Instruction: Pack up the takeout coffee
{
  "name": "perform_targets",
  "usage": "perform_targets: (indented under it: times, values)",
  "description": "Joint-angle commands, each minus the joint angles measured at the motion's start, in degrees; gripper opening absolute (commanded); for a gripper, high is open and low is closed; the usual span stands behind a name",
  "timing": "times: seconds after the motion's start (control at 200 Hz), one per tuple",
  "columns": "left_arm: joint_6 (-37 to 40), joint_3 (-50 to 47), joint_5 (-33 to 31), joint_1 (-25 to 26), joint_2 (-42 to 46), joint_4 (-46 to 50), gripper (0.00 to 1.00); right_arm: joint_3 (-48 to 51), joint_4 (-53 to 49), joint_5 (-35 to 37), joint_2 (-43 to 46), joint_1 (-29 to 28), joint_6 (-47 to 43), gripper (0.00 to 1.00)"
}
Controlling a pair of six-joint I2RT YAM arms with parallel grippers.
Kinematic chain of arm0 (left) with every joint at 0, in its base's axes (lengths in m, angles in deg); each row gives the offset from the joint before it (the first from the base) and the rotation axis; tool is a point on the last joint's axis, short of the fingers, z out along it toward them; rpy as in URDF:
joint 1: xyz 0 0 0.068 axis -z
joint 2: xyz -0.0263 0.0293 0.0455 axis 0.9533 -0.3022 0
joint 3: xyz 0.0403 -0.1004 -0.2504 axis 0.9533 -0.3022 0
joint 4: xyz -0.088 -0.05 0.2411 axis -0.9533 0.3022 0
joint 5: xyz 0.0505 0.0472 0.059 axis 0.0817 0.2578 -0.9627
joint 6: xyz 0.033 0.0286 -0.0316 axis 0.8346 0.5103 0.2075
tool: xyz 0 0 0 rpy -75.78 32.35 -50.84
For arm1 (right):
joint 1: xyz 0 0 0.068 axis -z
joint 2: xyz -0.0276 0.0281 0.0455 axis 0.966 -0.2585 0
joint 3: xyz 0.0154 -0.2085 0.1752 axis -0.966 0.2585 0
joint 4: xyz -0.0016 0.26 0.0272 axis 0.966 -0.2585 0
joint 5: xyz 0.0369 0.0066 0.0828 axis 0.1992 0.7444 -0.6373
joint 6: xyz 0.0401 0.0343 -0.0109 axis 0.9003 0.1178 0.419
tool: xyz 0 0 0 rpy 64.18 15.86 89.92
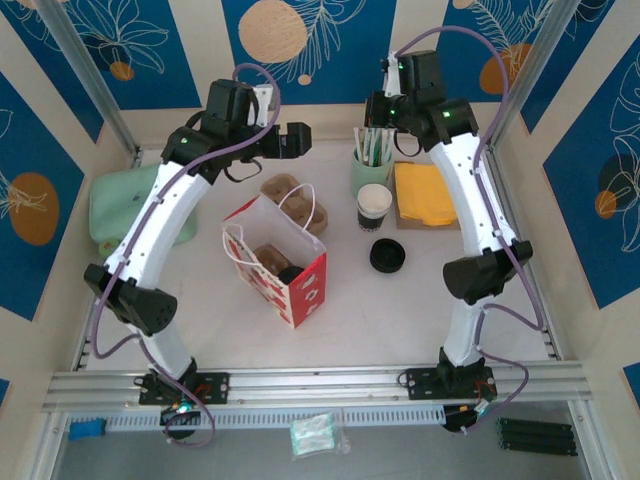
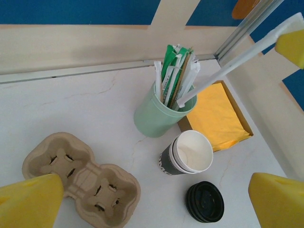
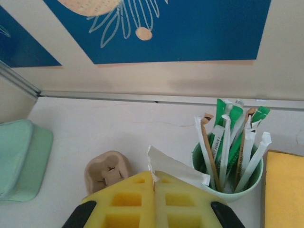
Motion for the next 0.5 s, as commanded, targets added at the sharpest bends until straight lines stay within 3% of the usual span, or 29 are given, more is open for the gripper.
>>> perform_targets:
  times: [0.0,0.26,0.495]
  values:
    - [0.9,1.5,-0.5,0.7,3.3,1.7,0.99,1.0,1.3,-1.7,4.0,-1.7,0.9,0.0]
    - [0.5,-4.4,-0.7,1.1,10.7,1.6,0.99,4.6,3.0,-1.4,11.2,-6.5,2.0,0.0]
    - [-0.2,-12.1,-1.1,1.1,19.6,0.9,0.99,6.2,3.8,3.8,16.7,-14.2,0.0,0.0]
